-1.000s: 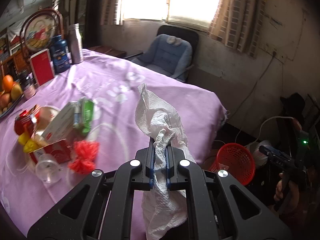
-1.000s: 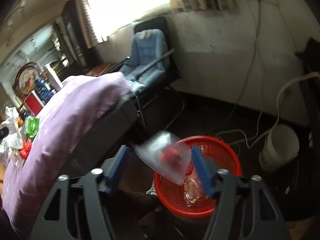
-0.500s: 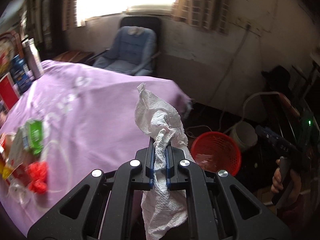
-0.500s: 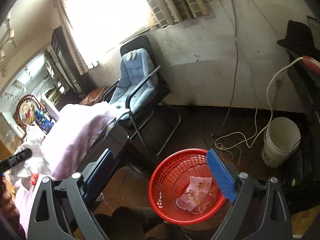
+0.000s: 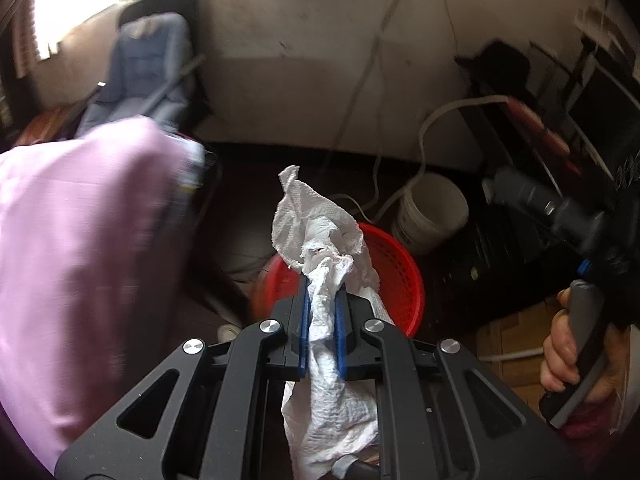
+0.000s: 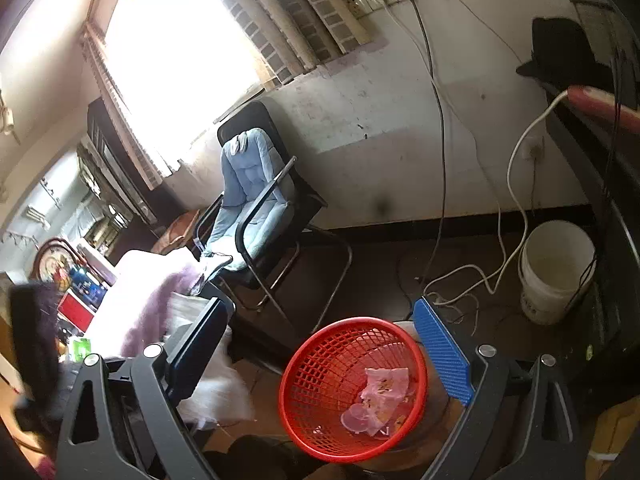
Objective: Collect trash
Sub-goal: 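Open both tools to drop the cup and tissue into the basket, then swing both tools back toward the table, then grasp the clear cup with the left tool while the right tool grasps the red mesh net, then carry the cup and red net to the red wastebasket with both tools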
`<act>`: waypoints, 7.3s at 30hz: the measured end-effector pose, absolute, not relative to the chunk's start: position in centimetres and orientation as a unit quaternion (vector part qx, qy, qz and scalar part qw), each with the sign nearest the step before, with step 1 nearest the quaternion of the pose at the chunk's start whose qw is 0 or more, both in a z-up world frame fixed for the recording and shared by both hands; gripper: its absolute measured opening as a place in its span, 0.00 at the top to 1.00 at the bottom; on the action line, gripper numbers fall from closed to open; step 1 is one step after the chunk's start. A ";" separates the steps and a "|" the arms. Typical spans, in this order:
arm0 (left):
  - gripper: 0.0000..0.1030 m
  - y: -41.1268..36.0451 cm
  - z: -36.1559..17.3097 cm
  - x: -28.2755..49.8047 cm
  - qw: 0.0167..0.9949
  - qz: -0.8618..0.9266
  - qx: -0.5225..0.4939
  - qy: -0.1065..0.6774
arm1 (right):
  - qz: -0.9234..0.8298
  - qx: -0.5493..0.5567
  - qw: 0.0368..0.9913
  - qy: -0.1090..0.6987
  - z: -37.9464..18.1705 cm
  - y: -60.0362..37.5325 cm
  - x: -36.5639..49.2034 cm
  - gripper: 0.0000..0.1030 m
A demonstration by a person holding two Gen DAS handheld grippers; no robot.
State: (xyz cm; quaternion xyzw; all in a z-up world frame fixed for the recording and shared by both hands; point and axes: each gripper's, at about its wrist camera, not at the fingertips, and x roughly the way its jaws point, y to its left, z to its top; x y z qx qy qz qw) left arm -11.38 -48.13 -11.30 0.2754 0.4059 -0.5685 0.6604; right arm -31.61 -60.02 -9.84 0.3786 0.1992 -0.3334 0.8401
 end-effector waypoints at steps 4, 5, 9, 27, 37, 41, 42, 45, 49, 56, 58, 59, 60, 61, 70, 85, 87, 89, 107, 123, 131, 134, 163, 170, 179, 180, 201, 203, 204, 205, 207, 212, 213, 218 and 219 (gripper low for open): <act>0.74 -50.3 -14.0 -13.0 0.641 -0.571 0.292 0.421 | -0.330 0.392 0.837 0.194 -10.4 -60.5 -32.0 0.10; 0.67 -50.7 -14.5 -13.4 0.641 -0.569 0.298 0.420 | -0.330 0.394 0.836 0.193 -10.4 -60.4 -32.2 0.10; 0.31 -51.0 -14.0 -14.1 0.658 -0.561 0.303 0.400 | -0.329 0.399 0.836 0.184 -10.3 -60.6 -32.7 0.10; 0.20 -44.5 -7.9 -11.0 0.728 -0.525 0.249 0.364 | -0.291 0.370 0.864 0.177 -7.2 -57.4 -30.6 0.09; 0.17 -38.8 -4.3 -8.9 0.772 -0.496 0.210 0.338 | -0.257 0.334 0.889 0.178 -3.9 -53.6 -28.4 0.06; 0.16 -36.1 -2.9 -8.1 0.792 -0.479 0.197 0.325 | -0.238 0.322 0.899 0.180 -2.7 -51.8 -27.7 0.06; 0.15 -35.3 -2.5 -7.8 0.797 -0.473 0.193 0.322 | -0.233 0.319 0.901 0.181 -2.4 -51.3 -27.5 0.06; 0.11 -32.6 -1.8 -6.8 0.814 -0.452 0.184 0.314 | -0.214 0.313 0.907 0.185 -1.6 -49.8 -26.7 0.06; 0.08 -28.3 -1.0 -4.6 0.840 -0.410 0.170 0.311 | -0.192 0.299 0.915 0.193 -0.7 -47.5 -25.5 0.06; 0.07 -21.0 0.6 0.0 0.883 -0.326 0.152 0.301 | -0.164 0.275 0.924 0.210 0.5 -44.2 -23.3 0.06; 0.07 -19.0 1.1 1.4 0.895 -0.300 0.145 0.297 | -0.158 0.265 0.927 0.215 0.9 -43.2 -22.6 0.06; 0.07 -18.0 1.3 2.1 0.899 -0.289 0.142 0.297 | -0.156 0.259 0.928 0.219 1.0 -42.6 -22.2 0.06; 0.07 -17.2 1.3 2.8 0.902 -0.279 0.140 0.298 | -0.154 0.254 0.929 0.222 1.1 -42.1 -21.8 0.06; 0.07 -16.1 1.4 3.6 0.906 -0.267 0.137 0.300 | -0.151 0.250 0.929 0.225 1.2 -41.7 -21.5 0.06; 0.07 -9.5 0.3 10.2 0.910 -0.206 0.099 0.346 | -0.119 0.237 0.929 0.257 0.8 -39.0 -17.2 0.06; 0.07 -9.5 -5.8 13.7 0.887 -0.198 0.122 0.399 | -0.063 0.210 0.927 0.306 -1.1 -34.6 -9.9 0.06; 0.07 -9.4 -6.0 13.9 0.891 -0.177 0.138 0.396 | -0.050 0.206 0.927 0.311 -1.2 -33.8 -9.0 0.06; 0.07 -8.7 -6.1 14.1 0.894 -0.156 0.147 0.393 | -0.037 0.200 0.927 0.315 -1.3 -33.0 -8.3 0.06; 0.07 -2.5 -6.8 14.9 0.882 -0.171 0.101 0.428 | 0.026 0.164 0.926 0.340 -1.4 -27.5 -2.6 0.06; 0.05 -2.0 -9.0 16.9 0.857 -0.147 0.094 0.484 | 0.055 0.118 0.912 0.388 -2.7 -21.9 7.2 0.08; 0.05 -2.1 -9.1 16.9 0.857 -0.147 0.094 0.484 | 0.045 0.117 0.896 0.426 -4.4 -21.6 9.8 0.24; 0.05 -2.1 -9.1 16.9 0.857 -0.147 0.094 0.484 | 0.046 0.126 0.885 0.445 -5.2 -21.9 10.3 0.45; 0.65 0.0 -6.6 17.0 0.873 -0.164 0.026 0.459 | 0.017 0.100 0.913 0.394 -5.2 -22.9 6.2 0.43; 0.65 -0.4 -6.6 16.8 0.866 -0.175 0.025 0.468 | 0.020 0.115 0.916 0.384 -5.2 -23.3 6.0 0.66; 0.66 -1.0 -7.2 16.6 0.857 -0.190 0.035 0.477 | 0.015 0.117 0.929 0.351 -3.3 -23.9 4.4 0.67; 0.66 -1.0 -6.8 16.3 0.861 -0.191 0.036 0.469 | 0.013 0.119 0.930 0.347 -3.0 -24.1 4.1 0.67; 0.66 -6.2 -2.1 9.6 0.901 -0.224 0.053 0.369 | -0.064 0.171 0.941 0.284 -1.1 -34.1 -5.2 0.67; 0.66 -7.5 -1.8 8.9 0.898 -0.238 0.057 0.367 | -0.079 0.179 0.940 0.279 -1.3 -35.4 -6.7 0.67; 0.66 -8.6 -1.7 8.4 0.895 -0.248 0.060 0.365 | -0.087 0.183 0.939 0.277 -1.4 -36.1 -7.4 0.67; 0.66 -9.2 -1.6 8.1 0.894 -0.254 0.063 0.364 | -0.095 0.185 0.939 0.275 -1.6 -36.7 -8.0 0.67; 0.66 -10.9 -1.4 7.3 0.889 -0.271 0.067 0.362 | -0.117 0.192 0.936 0.272 -2.0 -38.3 -9.8 0.67; 0.66 -16.1 -1.4 5.1 0.871 -0.323 0.081 0.361 | -0.177 0.201 0.924 0.271 -3.1 -42.2 -14.2 0.67; 0.66 -17.6 -1.6 4.5 0.865 -0.336 0.088 0.362 | -0.191 0.203 0.921 0.272 -3.5 -43.1 -15.1 0.67; 0.66 -22.9 -2.6 2.0 0.842 -0.378 0.116 0.368 | -0.259 0.220 0.893 0.294 -6.7 -47.8 -19.1 0.67; 0.66 -24.0 -2.8 1.4 0.837 -0.385 0.122 0.369 | -0.266 0.230 0.885 0.304 -7.7 -48.9 -19.8 0.64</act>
